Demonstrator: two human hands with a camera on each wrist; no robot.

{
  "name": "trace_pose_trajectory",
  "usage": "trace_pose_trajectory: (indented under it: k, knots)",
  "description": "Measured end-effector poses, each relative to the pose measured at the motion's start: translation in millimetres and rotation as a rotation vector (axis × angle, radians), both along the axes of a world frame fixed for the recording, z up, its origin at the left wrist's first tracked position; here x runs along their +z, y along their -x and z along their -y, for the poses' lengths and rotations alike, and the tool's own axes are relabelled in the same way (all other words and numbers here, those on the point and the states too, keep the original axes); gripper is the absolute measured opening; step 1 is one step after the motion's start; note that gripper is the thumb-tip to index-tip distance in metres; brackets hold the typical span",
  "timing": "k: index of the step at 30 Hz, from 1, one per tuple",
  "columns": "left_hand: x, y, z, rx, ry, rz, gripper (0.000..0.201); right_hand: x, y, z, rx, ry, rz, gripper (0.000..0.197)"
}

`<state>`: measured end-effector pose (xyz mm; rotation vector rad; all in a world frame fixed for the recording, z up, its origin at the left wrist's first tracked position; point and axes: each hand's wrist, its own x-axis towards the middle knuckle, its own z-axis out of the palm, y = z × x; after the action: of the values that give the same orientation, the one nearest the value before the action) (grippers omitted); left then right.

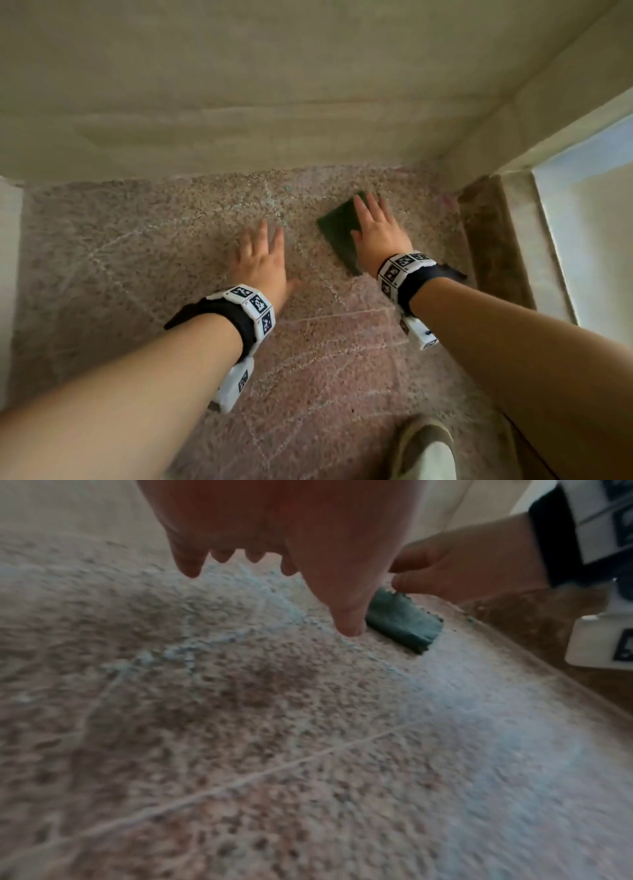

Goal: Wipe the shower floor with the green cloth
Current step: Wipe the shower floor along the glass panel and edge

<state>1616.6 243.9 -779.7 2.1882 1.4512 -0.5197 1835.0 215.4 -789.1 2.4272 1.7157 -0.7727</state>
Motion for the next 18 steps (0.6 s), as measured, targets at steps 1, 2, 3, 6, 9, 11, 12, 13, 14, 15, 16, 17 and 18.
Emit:
trace_pose_trajectory:
  k: [1,2,3,6,9,11,12,13,14,15,16,17,18]
  knots:
    - [-2.3,5.2,-7.3,0.034,0.009,-0.009,0.099,-6.6,-2.3,-3.8,0.041,0.024,0.023,0.065]
    - [-5.3,10.5,-13.6,0.061,0.030,-0.022,0.102,-14.1,-2.0,-4.7,0.077,0.055,0.043,0.065]
    - [-8.7,16.0,-19.9,0.078,0.051,-0.036,0.105,-22.4,0.0,-3.7,0.107,0.068,0.068,0.066]
    - [-21.2,34.5,-33.2,0.050,0.046,-0.071,0.113,-41.2,13.2,-1.8,0.074,0.036,0.110,0.066]
    - [-29.8,45.0,-34.6,0.018,0.031,-0.052,0.114,-45.4,39.2,-8.4,-0.009,0.037,0.092,0.069]
    - [-33.9,47.5,-32.4,0.021,0.018,-0.032,0.113,-45.1,70.2,-16.2,0.061,0.022,0.064,0.072]
    - [-36.8,48.5,-31.5,0.014,-0.011,-0.025,0.110,-45.0,88.6,-21.1,0.131,0.016,0.039,0.073]
    - [-39.2,50.0,-31.2,0.007,-0.052,-0.008,0.103,-45.8,106.6,-26.4,0.208,0.020,0.011,0.074]
    - [-40.9,51.8,-30.8,0.006,-0.087,0.009,0.092,-46.7,121.8,-32.3,0.276,0.030,-0.006,0.075]
    - [-42.1,53.5,-31.4,0.012,-0.107,0.018,0.083,-47.4,131.2,-38.9,0.327,0.035,-0.008,0.074]
    - [-42.3,54.8,-32.5,0.020,-0.111,0.022,0.080,-48.3,133.7,-46.7,0.370,0.030,0.009,0.074]
    - [-41.5,55.2,-33.4,0.016,-0.096,0.023,0.085,-48.9,130.0,-54.2,0.407,0.013,0.038,0.074]
    - [-38.9,55.4,-32.8,0.007,-0.074,0.023,0.092,-48.1,121.2,-59.5,0.420,-0.010,0.063,0.073]
